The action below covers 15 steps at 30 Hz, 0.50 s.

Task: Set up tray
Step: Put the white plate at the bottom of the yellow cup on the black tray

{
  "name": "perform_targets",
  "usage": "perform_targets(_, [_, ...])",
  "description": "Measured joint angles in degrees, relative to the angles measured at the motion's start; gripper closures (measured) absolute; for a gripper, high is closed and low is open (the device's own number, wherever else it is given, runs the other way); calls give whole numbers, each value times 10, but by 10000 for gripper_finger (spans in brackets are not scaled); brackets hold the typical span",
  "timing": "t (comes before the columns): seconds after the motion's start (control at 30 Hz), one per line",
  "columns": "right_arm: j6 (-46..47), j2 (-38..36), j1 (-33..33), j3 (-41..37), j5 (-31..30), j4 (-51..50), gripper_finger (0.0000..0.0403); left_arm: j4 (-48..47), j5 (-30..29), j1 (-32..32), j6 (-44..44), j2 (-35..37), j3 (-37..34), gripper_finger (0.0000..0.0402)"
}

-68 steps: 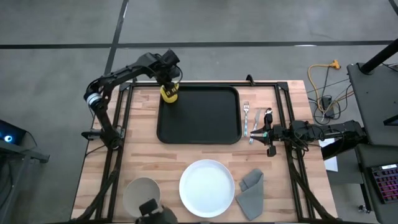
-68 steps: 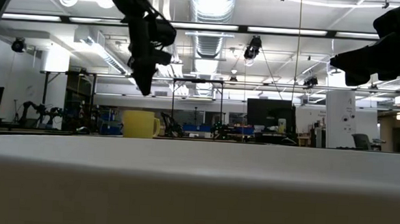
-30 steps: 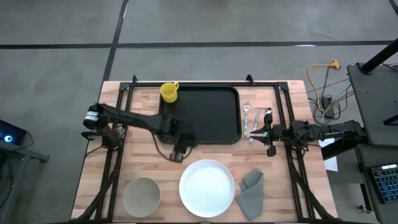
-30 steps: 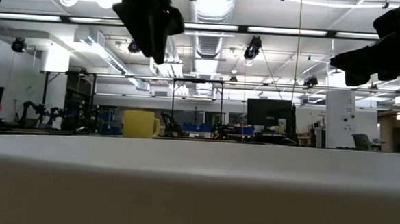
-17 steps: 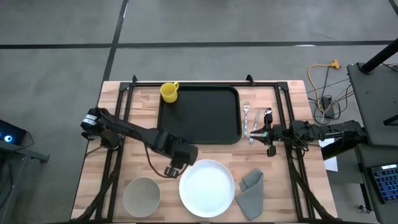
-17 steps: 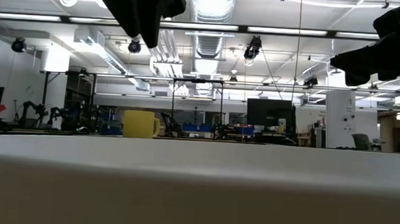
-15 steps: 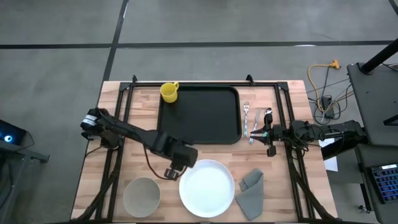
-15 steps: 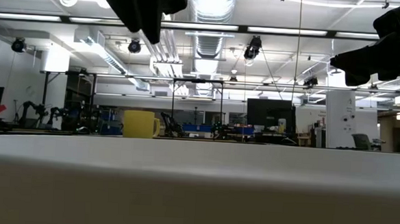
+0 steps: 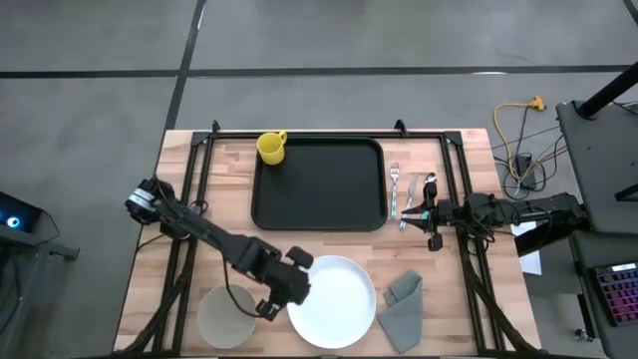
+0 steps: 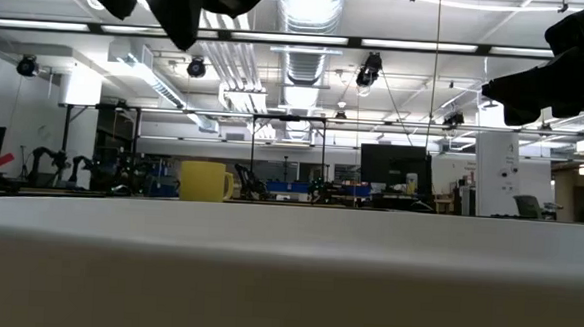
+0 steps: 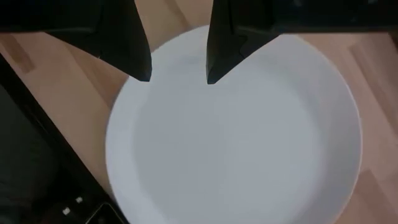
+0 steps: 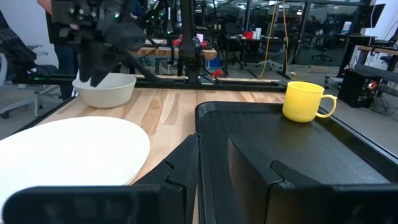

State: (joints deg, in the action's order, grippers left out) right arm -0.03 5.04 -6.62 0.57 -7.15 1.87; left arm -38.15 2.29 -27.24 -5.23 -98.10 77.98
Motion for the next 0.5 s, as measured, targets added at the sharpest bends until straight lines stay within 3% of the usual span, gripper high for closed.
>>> perform_targets(0.27, [0, 0, 0, 0, 0, 0, 335, 86, -30, -36, 19, -2, -31, 268])
perform_targets(0.5, [0, 0, 0, 0, 0, 0, 327, 90, -58, -65, 43, -22, -13, 268])
